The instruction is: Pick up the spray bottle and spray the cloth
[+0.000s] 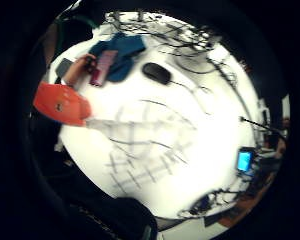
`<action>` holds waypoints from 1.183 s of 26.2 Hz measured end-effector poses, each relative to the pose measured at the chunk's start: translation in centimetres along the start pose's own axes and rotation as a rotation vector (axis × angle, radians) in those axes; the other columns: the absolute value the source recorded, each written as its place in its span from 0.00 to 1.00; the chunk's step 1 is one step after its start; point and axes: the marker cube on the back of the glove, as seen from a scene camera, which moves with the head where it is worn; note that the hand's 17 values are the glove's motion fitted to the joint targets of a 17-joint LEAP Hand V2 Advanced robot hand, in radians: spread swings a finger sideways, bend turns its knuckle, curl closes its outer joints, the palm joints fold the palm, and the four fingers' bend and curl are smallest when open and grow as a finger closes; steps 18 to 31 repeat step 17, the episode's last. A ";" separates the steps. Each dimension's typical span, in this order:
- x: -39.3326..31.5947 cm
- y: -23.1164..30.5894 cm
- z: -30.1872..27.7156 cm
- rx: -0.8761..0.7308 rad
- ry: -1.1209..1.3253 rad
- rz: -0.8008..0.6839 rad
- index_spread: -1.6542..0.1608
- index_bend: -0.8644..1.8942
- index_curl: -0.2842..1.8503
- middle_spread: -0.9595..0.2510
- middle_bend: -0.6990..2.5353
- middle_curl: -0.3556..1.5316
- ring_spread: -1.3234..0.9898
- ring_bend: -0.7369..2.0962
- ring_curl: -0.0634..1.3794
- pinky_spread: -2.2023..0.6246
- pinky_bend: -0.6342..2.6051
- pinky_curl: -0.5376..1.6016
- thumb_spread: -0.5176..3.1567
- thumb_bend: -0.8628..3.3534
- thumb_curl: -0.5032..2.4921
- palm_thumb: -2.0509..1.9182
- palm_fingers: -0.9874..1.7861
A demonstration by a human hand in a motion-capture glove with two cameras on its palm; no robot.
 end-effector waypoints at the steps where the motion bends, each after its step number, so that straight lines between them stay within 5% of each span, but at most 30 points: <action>1: 0.6 0.8 -1.2 0.009 0.047 0.017 0.71 0.33 0.31 0.71 0.31 0.42 0.51 0.45 0.34 0.80 0.35 0.45 0.38 0.18 0.34 0.62 0.50; 13: 3.2 5.9 -6.8 0.051 0.400 0.290 0.67 0.37 0.28 0.70 0.31 0.40 0.52 0.40 0.28 0.84 0.30 0.41 0.39 0.20 0.31 0.61 0.50; 31: 3.5 5.6 -6.3 -0.019 0.403 0.305 0.67 0.37 0.28 0.70 0.30 0.39 0.52 0.39 0.27 0.84 0.29 0.40 0.40 0.20 0.31 0.62 0.49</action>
